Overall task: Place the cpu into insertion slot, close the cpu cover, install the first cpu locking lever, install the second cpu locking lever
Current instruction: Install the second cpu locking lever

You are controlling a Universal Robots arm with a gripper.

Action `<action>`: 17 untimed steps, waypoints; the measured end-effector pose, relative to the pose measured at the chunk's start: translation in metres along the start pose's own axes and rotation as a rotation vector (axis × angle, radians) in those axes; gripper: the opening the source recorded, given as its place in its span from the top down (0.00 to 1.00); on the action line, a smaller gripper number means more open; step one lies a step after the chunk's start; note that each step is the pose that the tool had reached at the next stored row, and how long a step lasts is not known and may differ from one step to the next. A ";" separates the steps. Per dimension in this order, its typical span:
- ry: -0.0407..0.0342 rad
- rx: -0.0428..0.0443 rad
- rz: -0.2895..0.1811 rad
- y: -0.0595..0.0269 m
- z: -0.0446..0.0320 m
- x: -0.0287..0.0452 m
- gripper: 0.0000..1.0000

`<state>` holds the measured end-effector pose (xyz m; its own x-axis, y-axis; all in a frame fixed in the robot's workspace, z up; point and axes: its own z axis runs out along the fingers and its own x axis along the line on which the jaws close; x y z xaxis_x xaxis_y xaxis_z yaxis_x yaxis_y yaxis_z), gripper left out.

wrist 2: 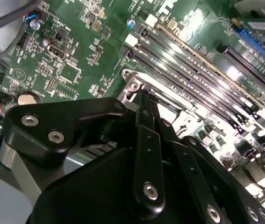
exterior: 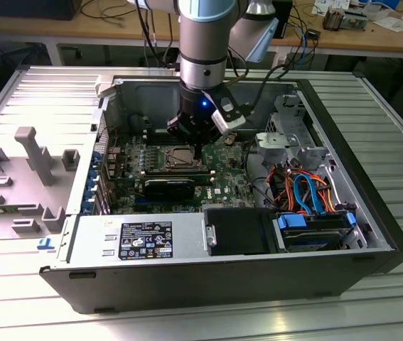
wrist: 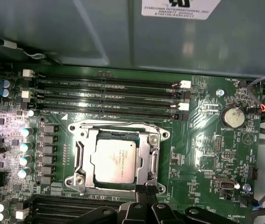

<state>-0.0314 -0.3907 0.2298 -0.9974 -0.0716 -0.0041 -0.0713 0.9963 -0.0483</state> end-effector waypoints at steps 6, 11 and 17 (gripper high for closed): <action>0.0028 0.0092 -0.001 -0.0012 -0.0041 -0.0001 0.89; 0.0030 0.0110 -0.001 -0.0093 -0.0029 0.0007 0.89; 0.0014 0.0112 -0.080 -0.0128 -0.0011 0.0014 0.89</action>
<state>-0.0319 -0.4035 0.2316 -0.9886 -0.1507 0.0016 -0.1505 0.9868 -0.0596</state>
